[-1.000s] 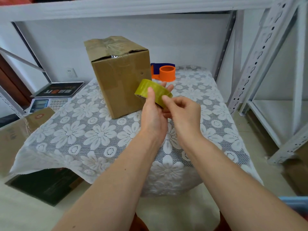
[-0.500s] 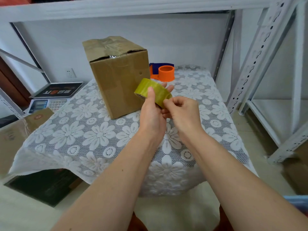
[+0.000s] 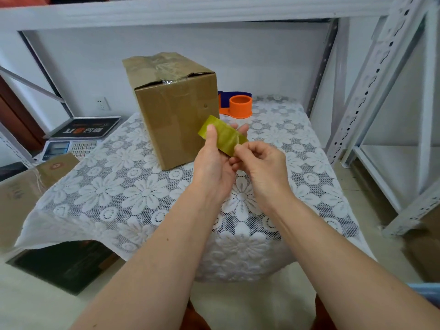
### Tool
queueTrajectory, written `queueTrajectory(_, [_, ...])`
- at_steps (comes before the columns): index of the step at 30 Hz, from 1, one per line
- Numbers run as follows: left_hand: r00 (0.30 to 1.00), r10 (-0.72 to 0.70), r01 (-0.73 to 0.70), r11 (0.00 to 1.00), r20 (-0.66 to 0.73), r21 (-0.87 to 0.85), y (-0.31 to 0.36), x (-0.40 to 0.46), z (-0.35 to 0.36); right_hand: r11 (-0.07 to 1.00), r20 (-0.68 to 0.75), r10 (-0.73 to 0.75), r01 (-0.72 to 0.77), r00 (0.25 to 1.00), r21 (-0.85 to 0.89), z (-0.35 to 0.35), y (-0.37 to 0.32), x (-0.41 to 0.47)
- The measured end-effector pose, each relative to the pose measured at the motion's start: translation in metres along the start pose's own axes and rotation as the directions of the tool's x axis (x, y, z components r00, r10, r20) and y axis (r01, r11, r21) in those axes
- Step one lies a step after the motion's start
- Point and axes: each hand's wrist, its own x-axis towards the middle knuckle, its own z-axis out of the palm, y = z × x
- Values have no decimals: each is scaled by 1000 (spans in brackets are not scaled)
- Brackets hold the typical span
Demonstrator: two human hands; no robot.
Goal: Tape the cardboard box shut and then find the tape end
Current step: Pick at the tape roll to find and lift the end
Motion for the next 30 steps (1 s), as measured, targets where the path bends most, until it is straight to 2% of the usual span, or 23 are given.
queueTrajectory(3, [995,41,-39,999,-94,27,0,-1,1,994,-10,35,-34,999,100,1,-3,-1])
queueTrajectory(6, [955,263,-212,928,-134,306,-10,-2,-1,950,-52,145,-125,988,286,0,-8,3])
queueTrajectory(8, [899,434,-360,807,-56,467,-15,-7,-1,922,-52,182,-152,982,357,0,-12,5])
queueTrajectory(9, [870,492,-438,746,27,501,-16,-9,-2,919,-51,184,-154,982,364,0,-13,6])
queueTrajectory(11, [840,499,-533,682,214,501,-16,-11,-2,930,-69,173,-140,983,340,-3,-15,8])
queueTrajectory(13, [846,418,-532,673,329,513,-19,-13,0,934,-87,170,-132,982,331,-6,-15,10])
queueTrajectory(14, [856,386,-516,672,343,531,-20,-14,1,933,-86,169,-131,982,335,-7,-15,10])
queueTrajectory(21, [844,491,-513,626,215,587,-14,-6,-4,956,-48,120,-103,992,274,-4,-14,1])
queueTrajectory(24, [856,483,-494,660,185,566,-12,-6,-3,981,-75,49,-34,996,190,-1,-13,-2])
queueTrajectory(27, [887,444,-443,742,126,502,-9,-5,-4,997,-100,-17,24,995,70,4,-9,-3])
queueTrajectory(30, [890,451,-420,753,69,506,-5,-1,-8,995,-16,-92,91,996,-26,1,-12,-3])
